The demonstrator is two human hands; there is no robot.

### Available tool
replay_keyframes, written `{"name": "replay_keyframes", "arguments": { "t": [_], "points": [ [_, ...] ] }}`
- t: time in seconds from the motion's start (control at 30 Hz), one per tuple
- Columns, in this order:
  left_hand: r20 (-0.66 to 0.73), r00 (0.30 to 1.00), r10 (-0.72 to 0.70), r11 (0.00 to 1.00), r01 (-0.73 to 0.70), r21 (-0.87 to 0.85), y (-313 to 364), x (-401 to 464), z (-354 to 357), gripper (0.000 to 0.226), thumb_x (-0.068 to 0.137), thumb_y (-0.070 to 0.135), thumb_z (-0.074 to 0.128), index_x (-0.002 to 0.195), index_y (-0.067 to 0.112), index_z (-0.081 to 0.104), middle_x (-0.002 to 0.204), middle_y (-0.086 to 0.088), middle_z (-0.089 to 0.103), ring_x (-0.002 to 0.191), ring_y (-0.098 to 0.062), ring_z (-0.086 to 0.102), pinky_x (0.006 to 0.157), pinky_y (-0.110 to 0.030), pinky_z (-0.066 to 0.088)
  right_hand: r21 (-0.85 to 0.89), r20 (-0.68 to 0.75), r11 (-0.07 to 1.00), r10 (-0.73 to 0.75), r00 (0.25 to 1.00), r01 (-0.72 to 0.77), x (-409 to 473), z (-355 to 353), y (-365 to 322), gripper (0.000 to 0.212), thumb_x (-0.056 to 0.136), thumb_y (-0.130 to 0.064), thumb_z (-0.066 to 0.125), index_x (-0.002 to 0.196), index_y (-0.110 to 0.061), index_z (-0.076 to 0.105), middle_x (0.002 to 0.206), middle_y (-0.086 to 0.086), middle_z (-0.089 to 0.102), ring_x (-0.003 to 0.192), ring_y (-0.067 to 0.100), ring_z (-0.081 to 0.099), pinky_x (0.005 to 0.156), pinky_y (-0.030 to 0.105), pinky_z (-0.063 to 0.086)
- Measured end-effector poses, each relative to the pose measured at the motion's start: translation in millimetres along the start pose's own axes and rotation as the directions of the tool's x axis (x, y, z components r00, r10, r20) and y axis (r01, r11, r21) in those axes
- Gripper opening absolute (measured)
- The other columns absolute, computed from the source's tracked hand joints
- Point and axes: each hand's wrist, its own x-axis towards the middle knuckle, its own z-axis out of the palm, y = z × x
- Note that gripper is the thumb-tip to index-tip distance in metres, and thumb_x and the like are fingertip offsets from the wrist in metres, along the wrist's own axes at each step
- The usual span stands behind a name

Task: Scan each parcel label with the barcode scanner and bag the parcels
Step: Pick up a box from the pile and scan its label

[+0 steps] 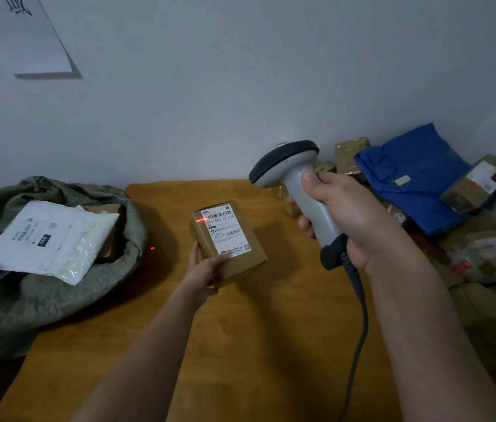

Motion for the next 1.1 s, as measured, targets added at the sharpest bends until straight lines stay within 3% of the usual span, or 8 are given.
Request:
{"name": "replay_keyframes", "arguments": {
  "t": [0.27, 0.5, 1.1],
  "points": [
    [-0.043, 0.999, 0.018, 0.999, -0.019, -0.029, -2.8, -12.7, 11.3, 0.098, 0.078, 0.018, 0.077, 0.149, 0.049, 0.016, 0.139, -0.007, 0.046, 0.116, -0.039, 0.049, 0.102, -0.060, 0.036, -0.026, 0.025, 0.997, -0.067, 0.997, 0.068, -12.1, -23.2, -9.7, 0.028, 0.103, -0.034, 0.046, 0.111, -0.010, 0.058, 0.110, 0.014, 0.064, 0.053, 0.011, 0.055, 0.048, 0.022, 0.046],
    [-0.059, 0.997, 0.047, 0.997, -0.050, -0.056, -3.3, -21.6, 8.1, 0.098, 0.079, 0.017, 0.077, 0.150, 0.047, 0.015, 0.146, -0.008, 0.040, 0.127, -0.042, 0.042, 0.106, -0.064, 0.030, 0.001, 0.052, 0.997, -0.082, 0.995, 0.082, -20.0, -25.1, -12.9, 0.031, 0.103, -0.033, 0.047, 0.112, -0.006, 0.059, 0.102, 0.012, 0.063, 0.054, 0.013, 0.054, 0.048, 0.023, 0.045],
    [-0.076, 0.986, 0.147, 0.981, -0.155, -0.117, 6.8, -44.8, -26.3, 0.099, 0.078, 0.016, 0.076, 0.149, 0.047, 0.016, 0.145, -0.005, 0.042, 0.127, -0.039, 0.042, 0.106, -0.066, 0.029, -0.012, 0.122, 0.992, -0.123, 0.985, 0.125, -43.9, -6.6, -30.2, 0.035, 0.102, -0.036, 0.047, 0.113, -0.006, 0.059, 0.101, 0.011, 0.062, 0.054, 0.011, 0.054, 0.045, 0.019, 0.045]
  ]
}}
